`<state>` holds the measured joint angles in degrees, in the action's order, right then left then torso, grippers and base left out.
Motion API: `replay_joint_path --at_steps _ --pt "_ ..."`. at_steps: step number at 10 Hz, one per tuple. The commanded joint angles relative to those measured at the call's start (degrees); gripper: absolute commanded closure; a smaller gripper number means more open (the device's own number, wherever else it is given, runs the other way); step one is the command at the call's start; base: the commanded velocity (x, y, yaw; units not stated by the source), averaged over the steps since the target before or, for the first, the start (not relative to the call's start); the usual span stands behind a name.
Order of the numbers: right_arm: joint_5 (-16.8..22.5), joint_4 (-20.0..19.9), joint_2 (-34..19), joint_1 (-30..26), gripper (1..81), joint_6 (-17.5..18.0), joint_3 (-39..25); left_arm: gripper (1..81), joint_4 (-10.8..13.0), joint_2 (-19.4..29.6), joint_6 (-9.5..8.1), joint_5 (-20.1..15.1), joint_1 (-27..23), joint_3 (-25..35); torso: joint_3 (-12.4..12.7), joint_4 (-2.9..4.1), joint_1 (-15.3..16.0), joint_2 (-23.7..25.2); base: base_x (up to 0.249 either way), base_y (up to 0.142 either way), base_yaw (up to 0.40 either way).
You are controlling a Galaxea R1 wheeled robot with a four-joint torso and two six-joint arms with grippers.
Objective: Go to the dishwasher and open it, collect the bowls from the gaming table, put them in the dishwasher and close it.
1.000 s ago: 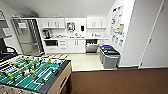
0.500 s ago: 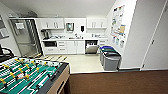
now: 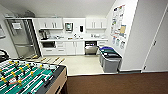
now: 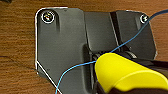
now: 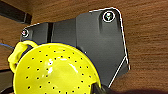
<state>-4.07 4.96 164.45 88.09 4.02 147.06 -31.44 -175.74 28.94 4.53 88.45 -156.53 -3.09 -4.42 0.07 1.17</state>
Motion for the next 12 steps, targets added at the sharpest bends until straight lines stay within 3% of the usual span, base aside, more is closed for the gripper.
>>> replay_joint_path --at_steps 1,4,12 --pt "2.84 0.49 -0.68 -2.52 81.1 -0.24 -0.02 81.1 0.59 -0.23 0.50 -3.92 -2.19 0.17 0.00 0.00 0.00 0.00 0.192 -0.083 0.000" --pt "2.75 0.49 -0.59 -2.52 81.1 -0.24 -0.02 81.1 0.59 -0.14 0.50 -3.92 -2.19 0.17 0.00 0.00 0.00 0.00 0.191 -0.077 0.000" --pt "2.58 0.49 -0.59 -2.43 81.1 -0.24 -0.02 81.1 0.50 -0.05 0.50 -3.92 -2.01 0.17 0.00 0.00 -0.02 0.00 0.191 0.000 0.000"
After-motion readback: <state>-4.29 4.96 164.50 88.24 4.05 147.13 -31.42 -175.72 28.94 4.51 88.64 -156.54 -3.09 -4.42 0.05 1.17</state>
